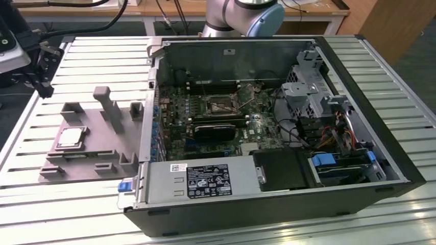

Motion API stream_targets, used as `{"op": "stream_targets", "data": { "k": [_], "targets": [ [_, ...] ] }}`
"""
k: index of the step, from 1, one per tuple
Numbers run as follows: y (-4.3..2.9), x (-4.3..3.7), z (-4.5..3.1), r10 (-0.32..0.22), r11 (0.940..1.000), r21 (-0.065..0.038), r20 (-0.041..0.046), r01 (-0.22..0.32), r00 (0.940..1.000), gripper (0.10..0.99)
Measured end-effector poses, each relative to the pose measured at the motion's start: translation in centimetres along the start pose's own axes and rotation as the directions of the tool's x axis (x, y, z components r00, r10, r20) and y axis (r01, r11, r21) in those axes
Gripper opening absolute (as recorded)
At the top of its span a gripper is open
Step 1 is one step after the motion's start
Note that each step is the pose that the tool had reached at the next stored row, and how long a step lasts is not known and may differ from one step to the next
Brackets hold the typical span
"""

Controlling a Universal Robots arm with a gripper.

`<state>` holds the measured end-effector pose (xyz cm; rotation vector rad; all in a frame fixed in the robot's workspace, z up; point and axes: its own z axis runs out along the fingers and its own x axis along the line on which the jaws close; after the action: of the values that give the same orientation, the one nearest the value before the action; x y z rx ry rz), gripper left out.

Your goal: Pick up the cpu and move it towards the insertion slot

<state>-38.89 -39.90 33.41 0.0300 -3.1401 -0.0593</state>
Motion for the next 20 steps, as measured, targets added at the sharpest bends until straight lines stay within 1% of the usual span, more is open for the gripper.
{"op": "stream_targets", "data": {
  "k": [9,16,20],
  "targets": [
    [-0.03,0.08,0.82,0.000,1.0000,0.001,-0.0001,0.000,1.0000,0.102],
    [-0.05,0.35,1.56,0.000,1.0000,0.001,0.0000,0.000,1.0000,0.102],
    [-0.07,0.51,2.10,0.000,1.0000,0.001,0.0000,0.000,1.0000,0.102]
  ]
}}
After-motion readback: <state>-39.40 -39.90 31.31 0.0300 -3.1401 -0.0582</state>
